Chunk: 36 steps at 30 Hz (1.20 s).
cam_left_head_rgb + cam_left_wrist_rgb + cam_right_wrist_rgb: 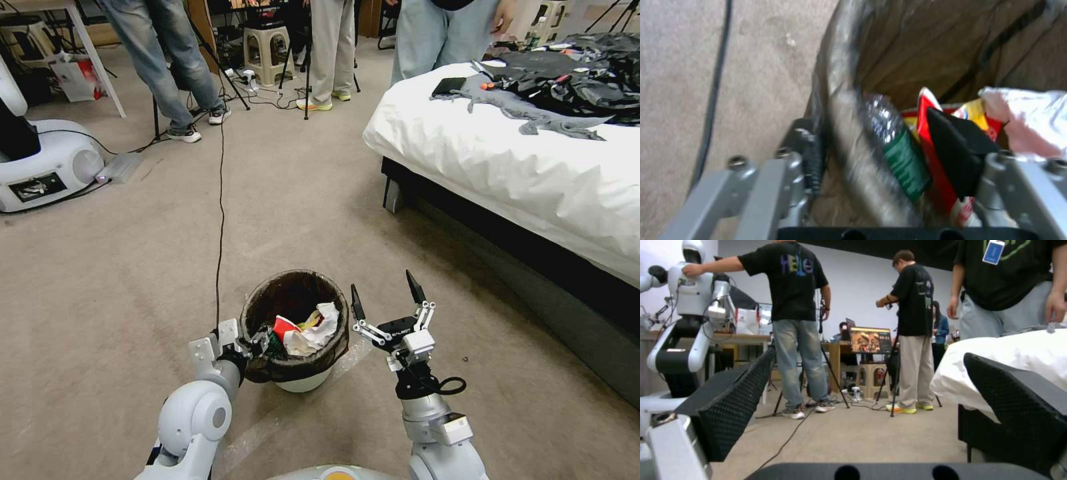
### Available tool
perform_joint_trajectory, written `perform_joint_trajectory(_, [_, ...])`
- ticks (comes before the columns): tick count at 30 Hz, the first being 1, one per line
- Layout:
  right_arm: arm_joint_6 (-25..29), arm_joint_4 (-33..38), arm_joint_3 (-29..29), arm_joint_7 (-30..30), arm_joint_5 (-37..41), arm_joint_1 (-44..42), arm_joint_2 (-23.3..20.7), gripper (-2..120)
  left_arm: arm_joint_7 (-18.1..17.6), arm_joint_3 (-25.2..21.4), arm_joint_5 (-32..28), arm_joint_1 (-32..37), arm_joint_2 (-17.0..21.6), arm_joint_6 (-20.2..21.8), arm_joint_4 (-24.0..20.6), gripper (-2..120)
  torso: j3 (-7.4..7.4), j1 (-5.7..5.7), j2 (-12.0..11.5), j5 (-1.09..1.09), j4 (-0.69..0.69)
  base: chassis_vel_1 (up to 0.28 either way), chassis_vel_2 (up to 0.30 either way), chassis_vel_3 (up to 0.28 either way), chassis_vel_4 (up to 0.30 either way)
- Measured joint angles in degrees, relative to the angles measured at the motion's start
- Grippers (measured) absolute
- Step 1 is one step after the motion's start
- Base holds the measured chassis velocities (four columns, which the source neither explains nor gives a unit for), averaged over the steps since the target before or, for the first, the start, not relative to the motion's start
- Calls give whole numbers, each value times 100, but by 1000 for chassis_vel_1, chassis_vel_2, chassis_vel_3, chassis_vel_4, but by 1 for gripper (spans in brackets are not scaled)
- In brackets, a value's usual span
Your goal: Pick up the trash bin, then pick up the garbage from the floor and place it into the trash bin.
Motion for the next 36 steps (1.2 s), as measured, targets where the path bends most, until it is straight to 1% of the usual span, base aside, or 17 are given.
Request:
perform_joint_trajectory(1, [0,0,0,0,0,0,0,100,0,0,0,0,0,0,0,57,0,0,0,0,0,0,0,0,0])
perform_joint_trajectory(4, [2,-28,-25,-37,-10,3,6,100,60,1,126,-36,-2,-80,-32,72,0,0,0,0,0,0,0,0,0])
perform_joint_trajectory(7, [3,-30,-27,-42,-11,1,8,100,79,5,162,-39,-3,-97,-69,77,0,0,0,0,0,0,0,0,0])
perform_joint_trajectory(9, [4,-35,-18,-43,-6,11,8,100,105,11,248,-34,5,-133,-147,91,0,0,0,0,1,0,0,0,0])
perform_joint_trajectory(12, [4,-29,-8,-43,-2,15,4,100,112,10,286,-14,12,-166,-191,98,0,0,0,0,1,0,0,0,0])
perform_joint_trajectory(14, [4,-27,-4,-43,0,16,4,100,120,9,318,2,16,-196,-217,99,0,0,0,0,0,0,0,0,0])
perform_joint_trajectory(17, [4,-27,-4,-42,2,16,12,100,252,8,562,81,19,-545,-296,100,0,0,0,0,0,0,0,0,0])
perform_joint_trajectory(20, [4,-27,-5,-42,3,17,18,100,288,8,637,101,19,-700,-311,100,0,0,0,0,0,0,0,0,0])
perform_joint_trajectory(22, [-7,-24,-1,50,4,34,61,100,342,13,901,207,25,-1431,-388,100,0,0,0,0,0,0,0,0,0])
perform_joint_trajectory(24, [-22,-17,5,117,9,41,76,100,375,12,1028,254,26,-1620,-415,100,0,0,0,0,0,0,0,0,0])
perform_joint_trajectory(27, [-185,34,112,469,19,39,157,100,656,-23,2079,509,6,-2568,-418,100,0,0,0,0,1,0,0,0,0])
perform_joint_trajectory(28, [-185,34,112,469,19,39,157,100,656,-23,2079,509,6,-2568,-418,100,0,0,0,0,1,0,0,0,0])
perform_joint_trajectory(31, [-460,96,334,646,-69,-86,199,100,666,-39,2912,718,-80,-3715,-198,100,0,0,0,-1,-1,0,0,0,0])
perform_joint_trajectory(32, [-481,101,357,667,-86,-103,203,100,630,-37,3016,751,-95,-3949,-147,100,0,0,0,0,0,0,0,0,0])
perform_joint_trajectory(33, [-481,101,357,667,-86,-103,203,100,630,-37,3016,751,-95,-3949,-147,100,0,0,0,0,0,0,0,0,0])
perform_joint_trajectory(35, [-518,93,432,719,-120,-169,217,100,546,-30,3343,913,-145,-4719,66,100,0,0,0,0,1,0,0,0,0])
perform_joint_trajectory(36, [-522,91,436,723,-123,-177,219,100,539,-26,3376,943,-149,-4809,98,100,0,0,0,0,1,0,0,0,0])
